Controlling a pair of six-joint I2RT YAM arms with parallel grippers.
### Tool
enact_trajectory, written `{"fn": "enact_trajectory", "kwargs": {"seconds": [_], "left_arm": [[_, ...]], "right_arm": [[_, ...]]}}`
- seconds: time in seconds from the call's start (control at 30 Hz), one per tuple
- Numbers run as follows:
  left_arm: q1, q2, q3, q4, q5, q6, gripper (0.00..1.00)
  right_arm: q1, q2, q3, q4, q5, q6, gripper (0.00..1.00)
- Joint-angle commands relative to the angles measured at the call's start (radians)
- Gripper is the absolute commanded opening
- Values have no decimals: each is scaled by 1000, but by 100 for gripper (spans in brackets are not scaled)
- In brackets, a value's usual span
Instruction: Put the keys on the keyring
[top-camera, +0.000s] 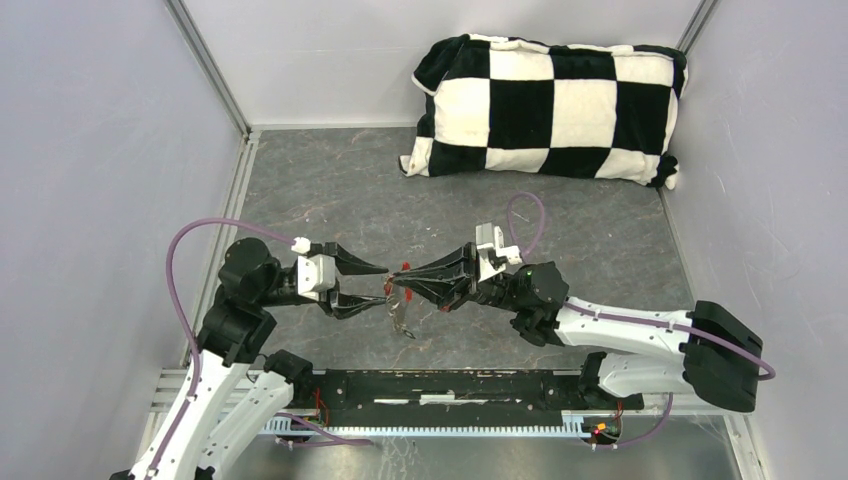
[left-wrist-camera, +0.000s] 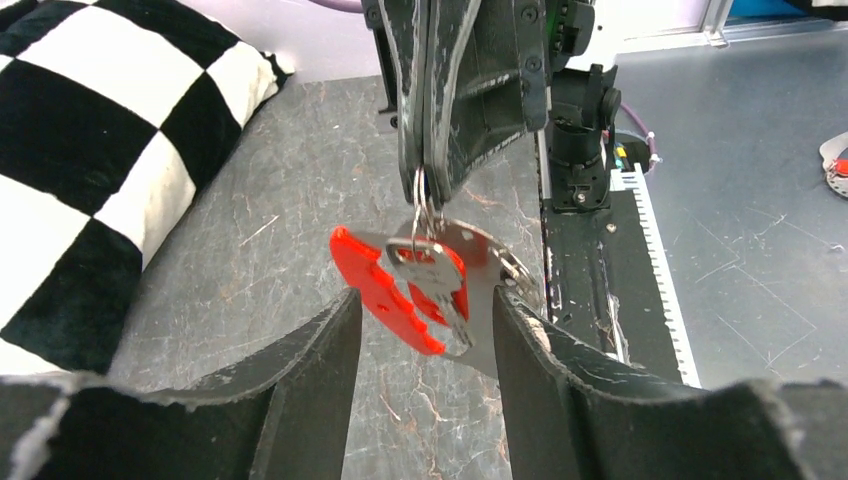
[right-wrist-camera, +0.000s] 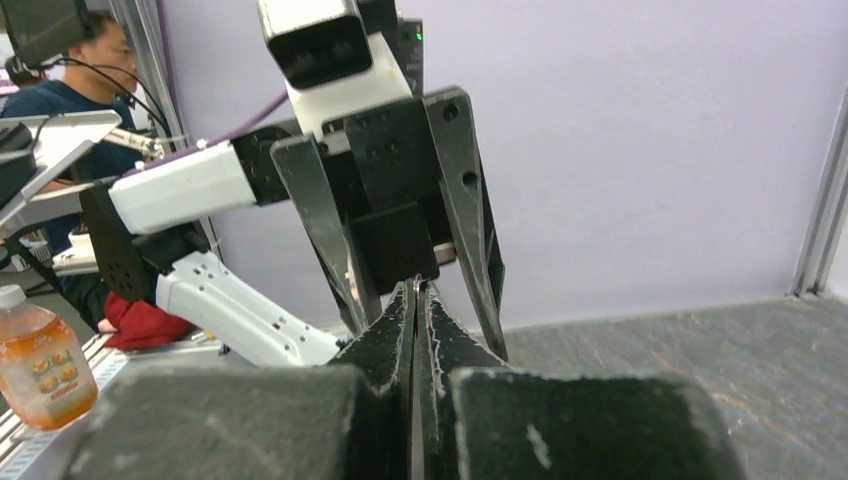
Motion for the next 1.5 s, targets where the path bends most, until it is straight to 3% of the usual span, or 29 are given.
{"fn": "enact_trajectory", "kwargs": {"seconds": [0.0, 0.27, 0.43, 0.53, 0.73, 0.87, 1.3, 1.47], "left_arm": [[-5, -12, -23, 49, 12, -46, 59], [-5, 11, -47, 283, -44, -244, 59], [-7, 31, -38, 345, -16, -309, 59], [-6, 24, -33, 283, 2, -271, 59], [-7, -17, 19, -5, -10, 32, 58], [-7, -40, 36, -55, -68, 131, 54], [-6, -49, 31, 38, -100, 57, 50], [-6, -55, 28, 66, -104, 44, 40]], "right_arm": [[19, 28, 17, 218, 46, 4, 1], [40, 77, 27, 273, 51, 5, 1], [44, 101, 30, 302, 59, -2, 1], [44, 111, 37, 314, 61, 1, 1], [43, 66, 30, 247, 58, -9, 0], [43, 56, 26, 234, 30, 17, 1], [43, 55, 25, 212, 15, 40, 1], [42, 58, 31, 206, 18, 41, 1]]}}
